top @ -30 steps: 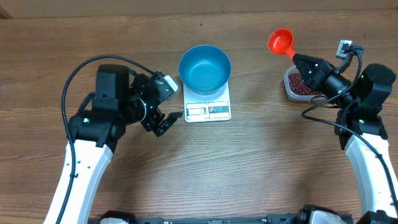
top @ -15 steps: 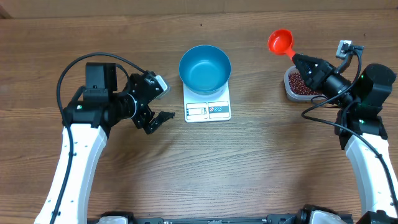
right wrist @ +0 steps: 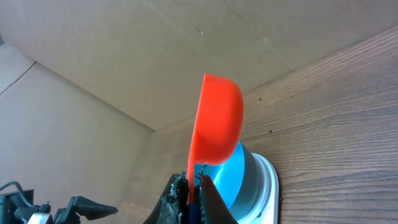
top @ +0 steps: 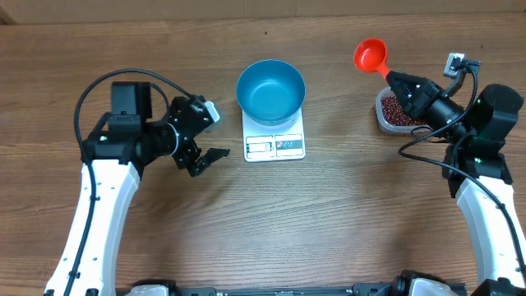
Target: Scoop item into bowl and weigh 150g on scale
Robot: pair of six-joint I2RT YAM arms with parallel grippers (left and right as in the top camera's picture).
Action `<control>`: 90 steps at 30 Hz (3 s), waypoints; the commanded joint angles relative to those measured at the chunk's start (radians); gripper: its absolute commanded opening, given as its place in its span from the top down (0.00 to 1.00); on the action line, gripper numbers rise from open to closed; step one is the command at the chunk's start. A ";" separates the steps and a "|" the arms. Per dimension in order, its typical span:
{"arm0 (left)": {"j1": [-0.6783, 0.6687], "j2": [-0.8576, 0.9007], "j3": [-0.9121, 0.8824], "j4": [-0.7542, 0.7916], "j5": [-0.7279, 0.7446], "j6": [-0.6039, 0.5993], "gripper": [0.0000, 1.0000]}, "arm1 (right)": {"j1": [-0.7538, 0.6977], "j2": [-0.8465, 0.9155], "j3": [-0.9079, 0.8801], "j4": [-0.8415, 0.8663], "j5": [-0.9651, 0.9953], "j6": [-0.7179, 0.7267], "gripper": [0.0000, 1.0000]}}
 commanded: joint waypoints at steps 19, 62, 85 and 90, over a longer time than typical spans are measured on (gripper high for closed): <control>0.044 -0.002 -0.005 0.039 0.085 -0.042 0.00 | -0.004 -0.002 0.024 0.005 -0.015 0.003 0.96; 0.043 -0.002 -0.005 0.195 0.139 -0.035 0.00 | -0.004 -0.002 0.024 0.005 -0.026 0.003 0.96; 0.042 -0.002 -0.005 0.207 0.313 -0.042 0.00 | -0.004 -0.002 0.024 0.006 -0.026 0.003 0.96; 0.043 -0.002 -0.005 0.207 0.208 -0.042 0.00 | -0.004 -0.002 0.024 0.006 -0.026 0.003 0.96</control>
